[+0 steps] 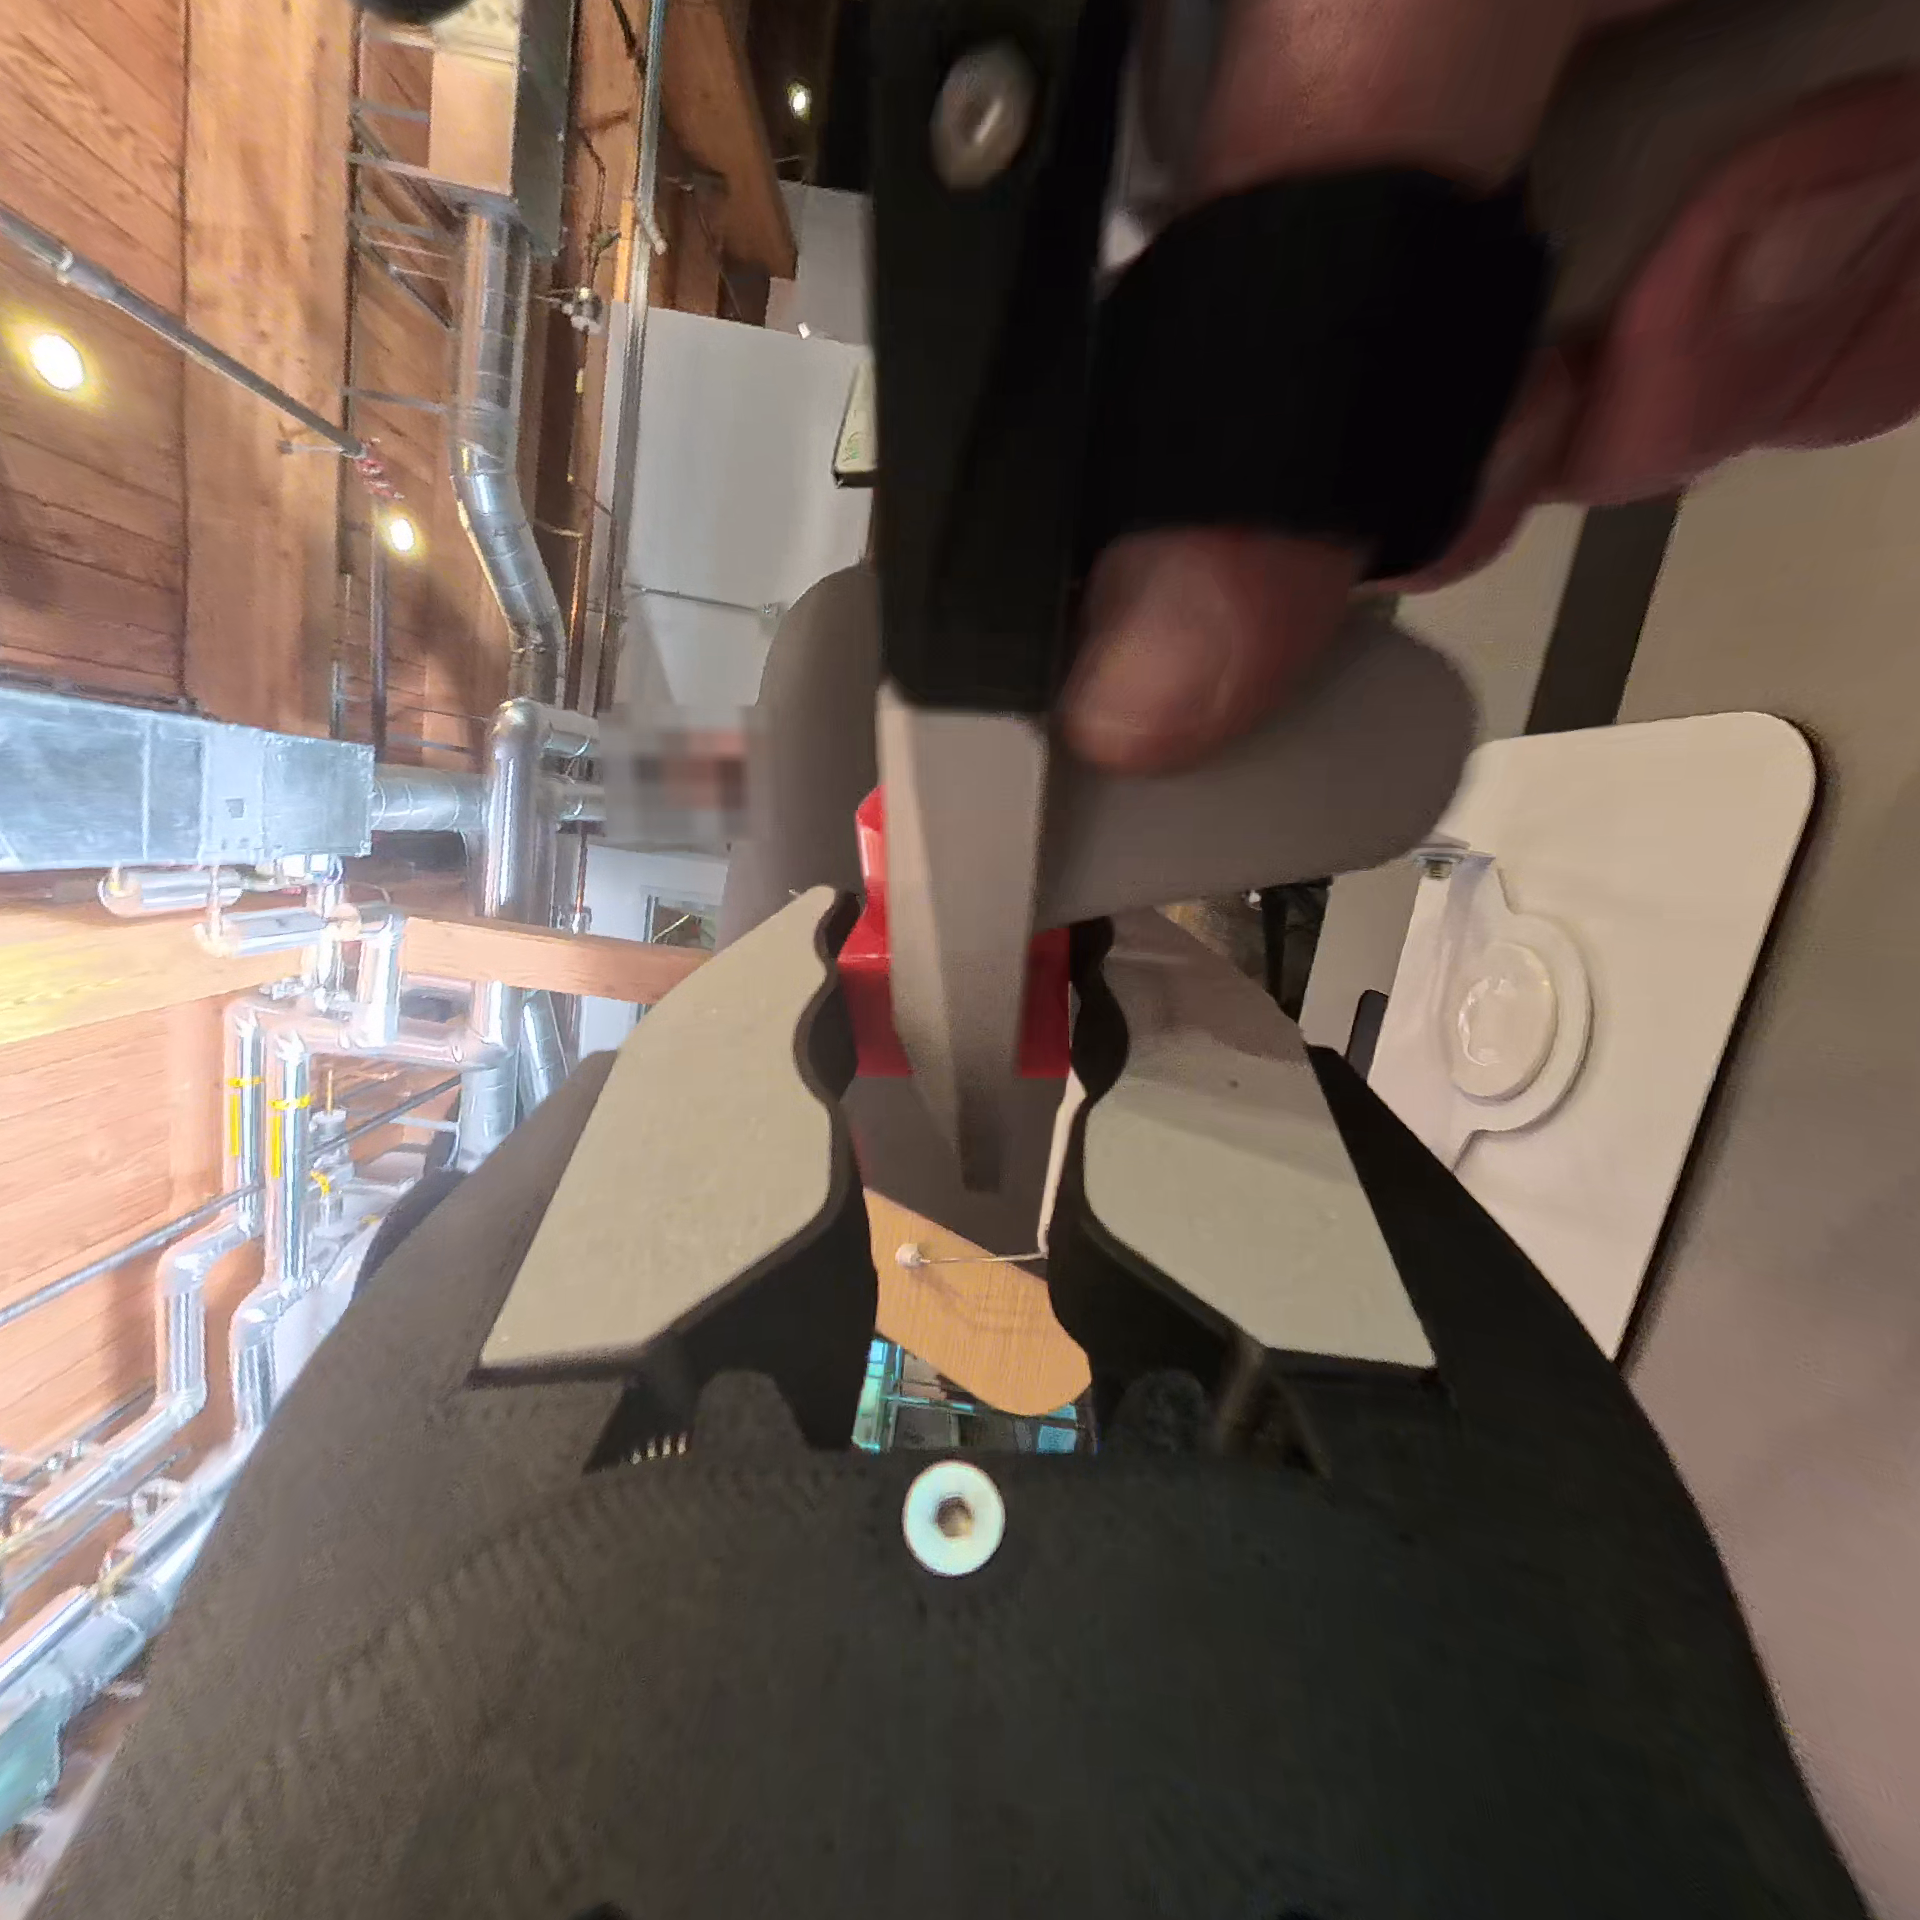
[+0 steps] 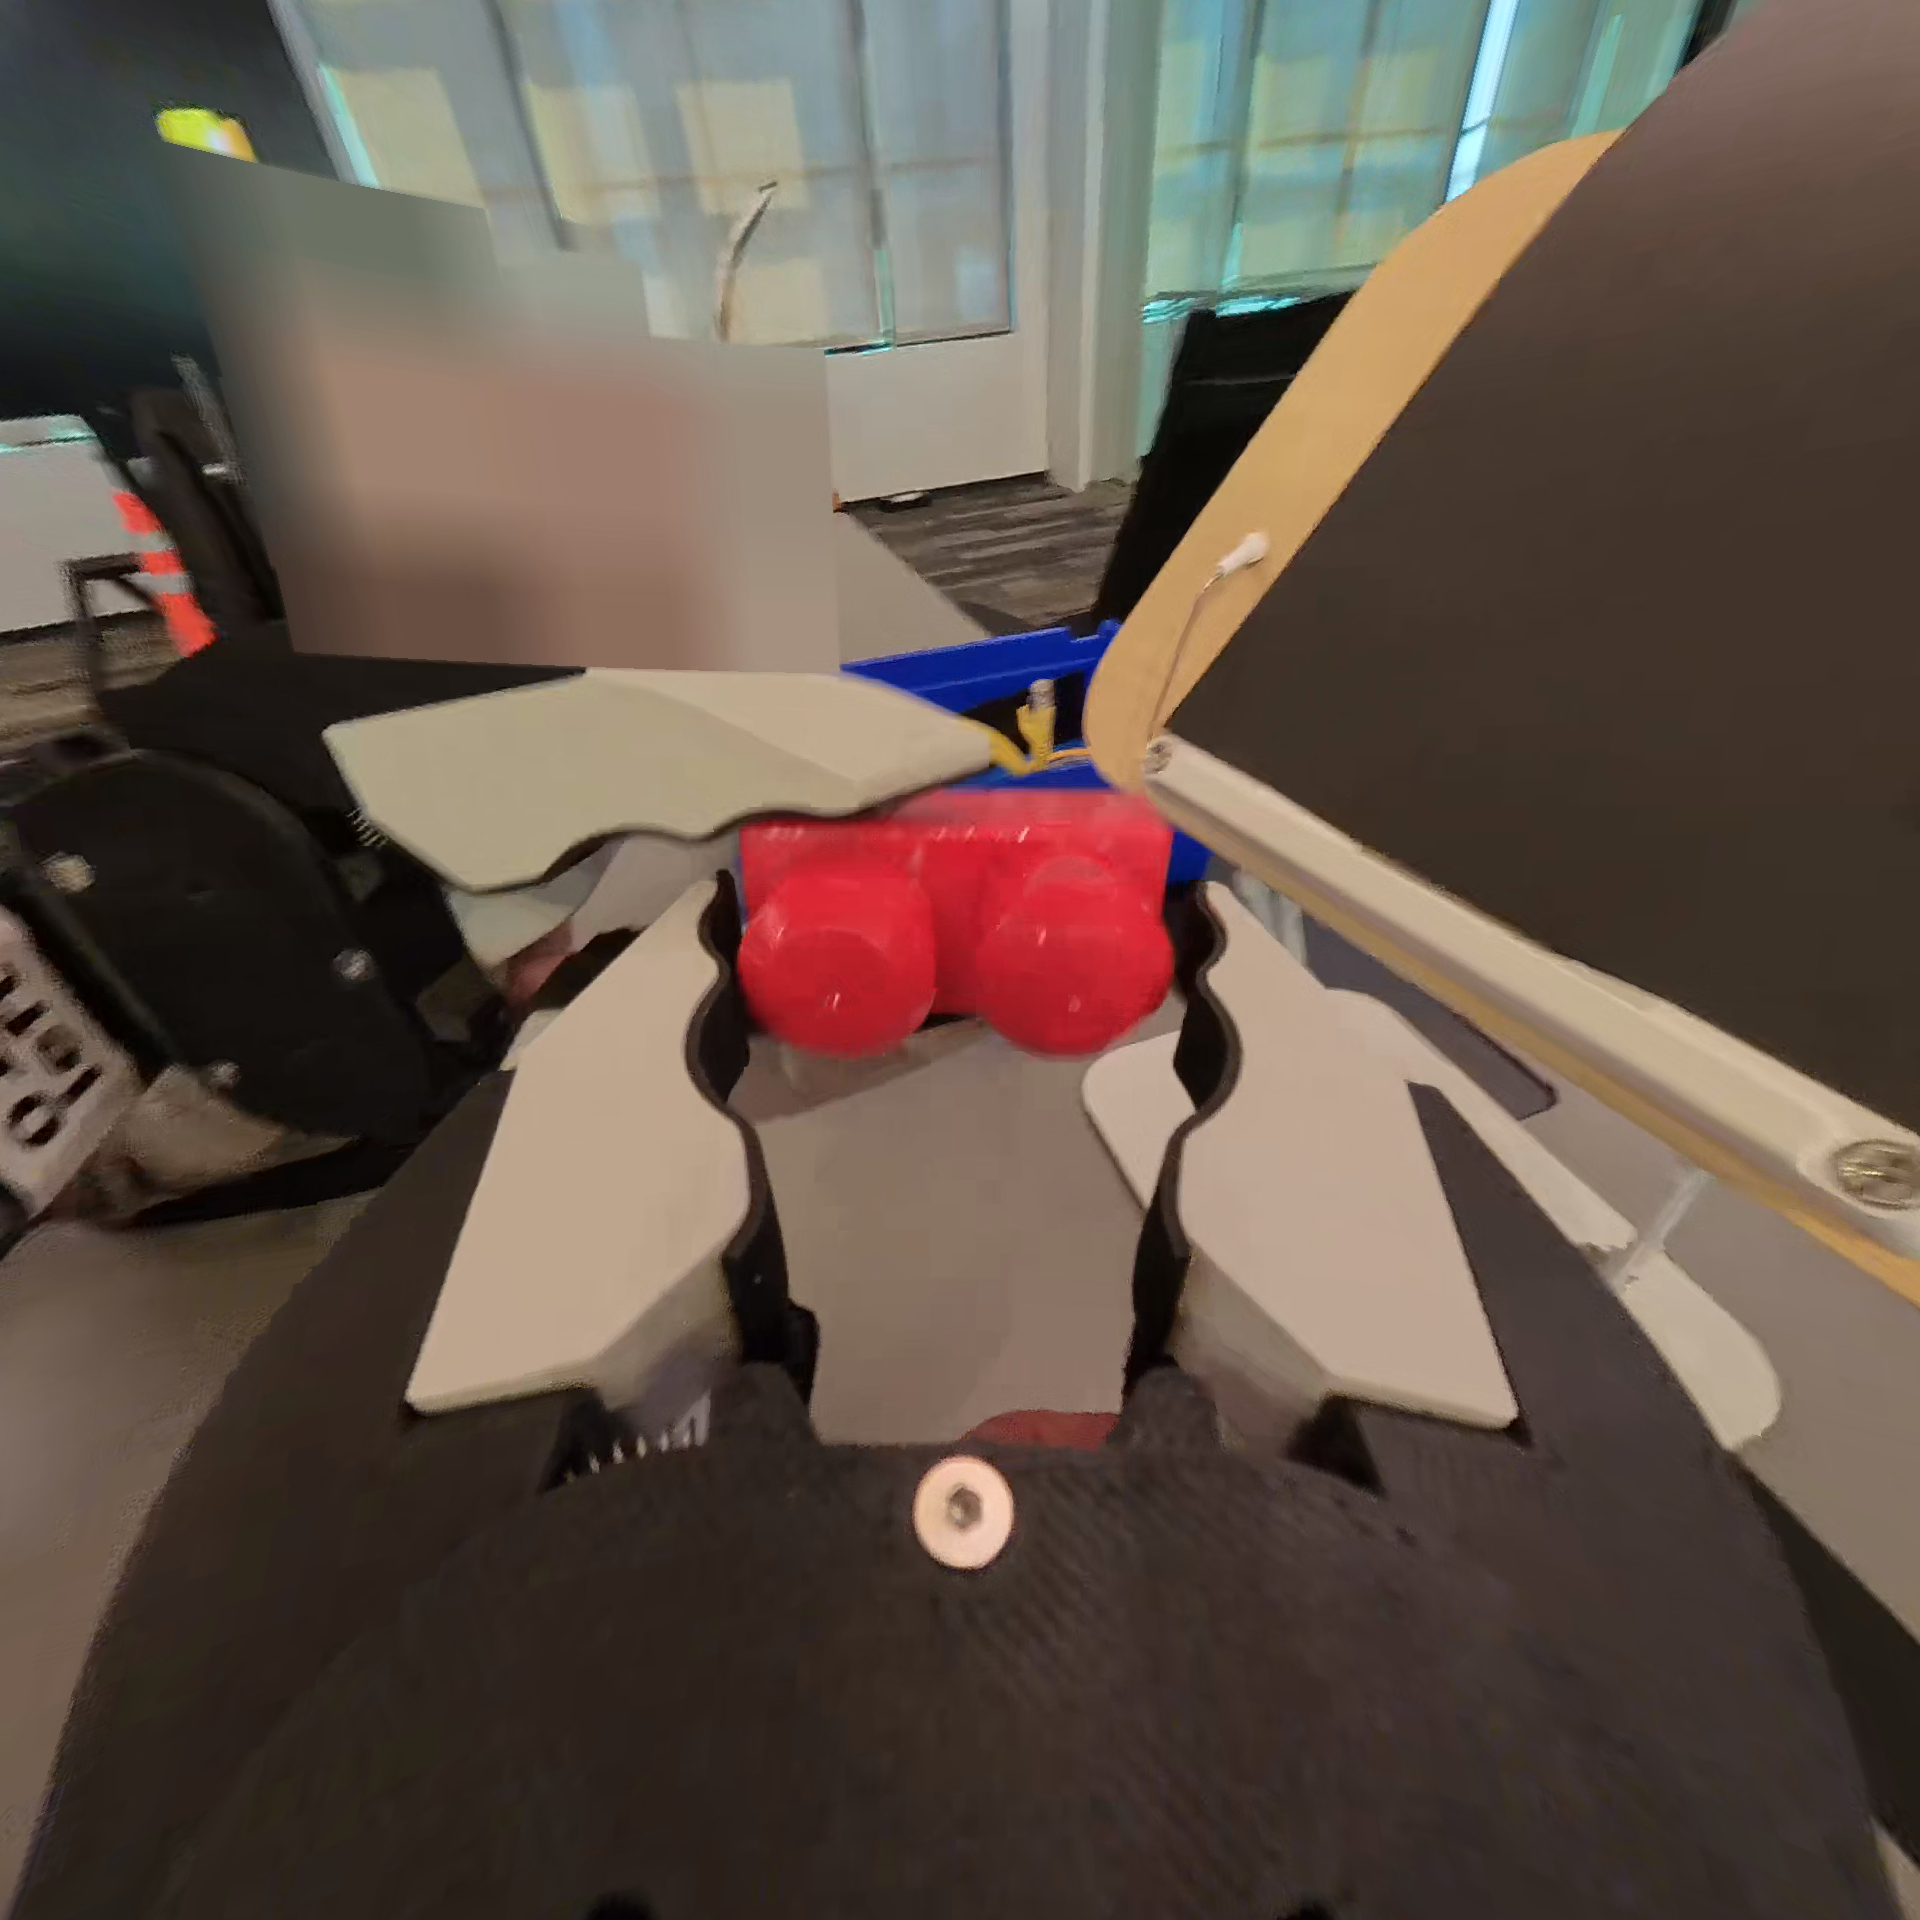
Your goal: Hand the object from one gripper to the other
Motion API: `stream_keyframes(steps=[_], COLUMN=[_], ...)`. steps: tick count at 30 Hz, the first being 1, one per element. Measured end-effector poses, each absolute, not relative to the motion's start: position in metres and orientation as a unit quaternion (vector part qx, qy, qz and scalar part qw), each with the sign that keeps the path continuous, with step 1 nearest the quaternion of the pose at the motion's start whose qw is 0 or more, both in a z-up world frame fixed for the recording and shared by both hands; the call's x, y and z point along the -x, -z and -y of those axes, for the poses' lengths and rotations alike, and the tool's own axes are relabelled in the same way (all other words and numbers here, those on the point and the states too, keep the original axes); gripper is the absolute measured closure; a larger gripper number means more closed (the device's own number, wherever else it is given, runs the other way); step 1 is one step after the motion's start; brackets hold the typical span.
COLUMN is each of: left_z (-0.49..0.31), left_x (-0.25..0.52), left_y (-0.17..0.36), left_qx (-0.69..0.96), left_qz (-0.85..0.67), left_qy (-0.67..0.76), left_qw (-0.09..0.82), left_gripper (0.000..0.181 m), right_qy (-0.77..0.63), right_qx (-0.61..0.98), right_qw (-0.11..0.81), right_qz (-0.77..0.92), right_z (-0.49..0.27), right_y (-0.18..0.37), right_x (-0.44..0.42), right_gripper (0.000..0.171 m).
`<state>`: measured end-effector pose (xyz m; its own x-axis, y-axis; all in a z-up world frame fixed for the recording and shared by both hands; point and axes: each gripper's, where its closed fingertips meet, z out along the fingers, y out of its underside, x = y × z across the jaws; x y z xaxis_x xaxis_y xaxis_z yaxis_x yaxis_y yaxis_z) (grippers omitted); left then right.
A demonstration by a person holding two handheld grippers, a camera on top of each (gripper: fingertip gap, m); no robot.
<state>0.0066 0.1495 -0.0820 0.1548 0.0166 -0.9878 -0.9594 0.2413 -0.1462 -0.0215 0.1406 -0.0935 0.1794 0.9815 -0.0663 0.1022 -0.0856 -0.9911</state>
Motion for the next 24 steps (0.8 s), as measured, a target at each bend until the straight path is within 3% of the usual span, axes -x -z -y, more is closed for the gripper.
stream_keyframes(steps=[10, 12, 16, 24], left_z=[-0.15, -0.146, -0.133, -0.083], left_x=[-0.01, -0.016, -0.023, -0.044], left_y=[0.086, 0.085, 0.075, 0.044], left_qx=[0.462, 0.45, 0.456, 0.39], left_qz=[-0.512, -0.526, -0.536, -0.551], left_qy=[-0.404, -0.386, -0.31, -0.106], left_qw=[0.601, 0.61, 0.639, 0.73], left_gripper=[0.142, 0.14, 0.117, 0.126], right_qy=[-0.419, -0.451, -0.56, -0.744], right_qx=[0.586, 0.575, 0.515, 0.34], right_qw=[0.511, 0.498, 0.469, 0.352], right_qz=[0.47, 0.467, 0.449, 0.456], right_z=[-0.143, -0.138, -0.122, -0.07], right_y=[0.093, 0.091, 0.071, 0.047], right_x=[0.021, 0.019, 0.005, -0.038], right_gripper=[0.094, 0.094, 0.094, 0.094])
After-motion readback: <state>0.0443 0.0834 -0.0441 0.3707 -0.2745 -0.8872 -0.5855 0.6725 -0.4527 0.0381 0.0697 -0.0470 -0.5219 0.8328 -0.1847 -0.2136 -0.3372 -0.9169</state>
